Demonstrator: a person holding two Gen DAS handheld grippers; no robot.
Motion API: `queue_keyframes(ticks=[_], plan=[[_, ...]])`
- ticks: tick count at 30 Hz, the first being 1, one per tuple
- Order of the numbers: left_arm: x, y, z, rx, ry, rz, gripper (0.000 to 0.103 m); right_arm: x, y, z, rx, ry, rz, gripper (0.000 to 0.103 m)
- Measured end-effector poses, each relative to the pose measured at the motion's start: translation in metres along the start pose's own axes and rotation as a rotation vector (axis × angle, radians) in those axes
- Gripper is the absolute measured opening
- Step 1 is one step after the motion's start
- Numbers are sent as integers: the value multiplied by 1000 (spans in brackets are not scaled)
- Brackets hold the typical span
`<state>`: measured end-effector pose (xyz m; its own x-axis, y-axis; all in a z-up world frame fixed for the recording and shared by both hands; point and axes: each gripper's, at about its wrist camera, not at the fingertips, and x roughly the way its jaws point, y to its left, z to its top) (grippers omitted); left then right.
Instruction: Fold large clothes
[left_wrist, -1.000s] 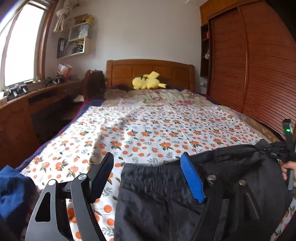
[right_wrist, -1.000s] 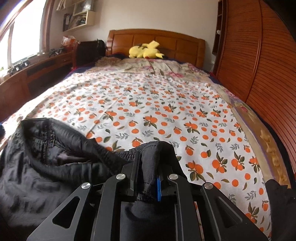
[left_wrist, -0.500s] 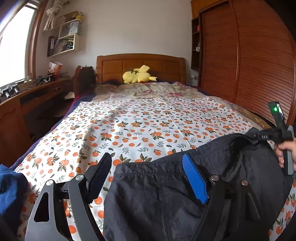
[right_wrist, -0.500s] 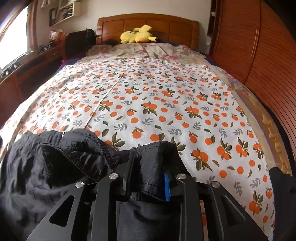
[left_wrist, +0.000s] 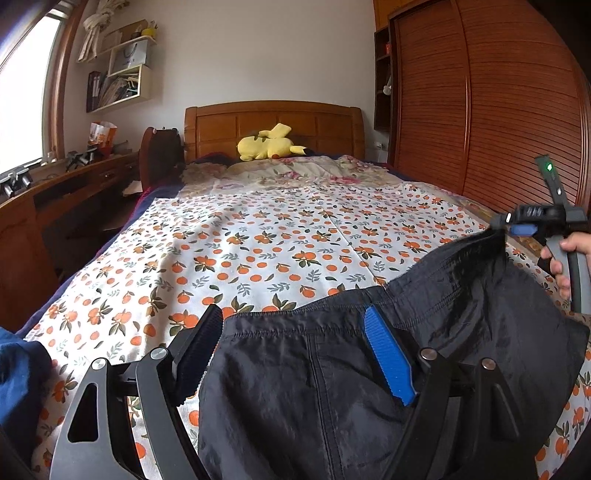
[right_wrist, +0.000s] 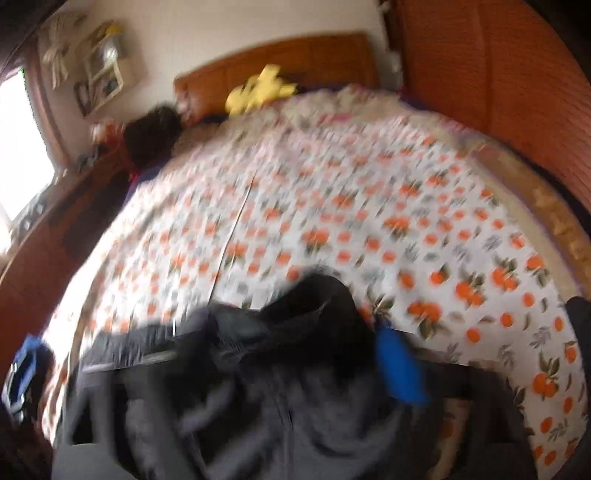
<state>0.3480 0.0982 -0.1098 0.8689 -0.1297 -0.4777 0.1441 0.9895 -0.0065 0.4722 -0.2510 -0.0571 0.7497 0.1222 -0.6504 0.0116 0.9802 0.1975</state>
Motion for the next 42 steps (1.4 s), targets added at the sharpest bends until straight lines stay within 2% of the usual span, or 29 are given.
queue_keyframes(ticks=[2, 5, 9, 14, 15, 16, 21, 24, 25, 26, 28, 30, 33, 35, 36, 37, 38, 40, 42], plan=[[0, 0, 0, 1, -1, 0, 81, -4, 1, 8, -31, -17, -38, 90], [1, 0, 1, 3, -2, 0, 81, -3, 12, 9, -108, 6, -57, 90], [1, 0, 0, 3, -2, 0, 81, 8, 49, -14, -239, 67, -9, 89], [3, -2, -3, 6, 9, -3, 81, 34, 102, -57, -318, 183, 115, 75], [4, -2, -4, 7, 12, -4, 81, 40, 113, -65, -335, 208, 133, 68], [5, -2, -5, 7, 15, -6, 81, 47, 123, -72, -354, 232, 134, 64], [8, 2, -10, -8, 32, -21, 81, 72, 146, -90, -409, 285, 63, 62], [8, 2, -12, -10, 34, -25, 81, 87, 148, -94, -420, 287, 27, 51], [8, 2, -12, -9, 36, -25, 81, 94, 148, -94, -422, 294, 20, 42], [9, 1, -12, -9, 37, -25, 81, 98, 146, -93, -425, 295, 22, 38], [8, 1, -13, -8, 37, -27, 81, 105, 147, -90, -429, 291, 27, 20], [8, 0, -13, -4, 36, -28, 81, 110, 147, -84, -408, 280, 29, 17], [10, -3, -14, 1, 43, -30, 81, 118, 147, -77, -375, 273, 26, 18], [11, -6, -14, 7, 47, -33, 81, 121, 146, -74, -356, 281, 35, 29], [11, -8, -14, 11, 47, -34, 81, 119, 146, -73, -359, 270, 30, 37], [11, -9, -15, 13, 48, -37, 81, 114, 145, -72, -360, 252, 21, 50], [11, -11, -15, 15, 48, -40, 81, 105, 142, -69, -352, 230, 34, 55], [11, -15, -16, 25, 50, -41, 81, 87, 133, -64, -334, 202, 75, 62], [12, -16, -17, 28, 53, -45, 81, 73, 124, -62, -333, 185, 80, 64]])
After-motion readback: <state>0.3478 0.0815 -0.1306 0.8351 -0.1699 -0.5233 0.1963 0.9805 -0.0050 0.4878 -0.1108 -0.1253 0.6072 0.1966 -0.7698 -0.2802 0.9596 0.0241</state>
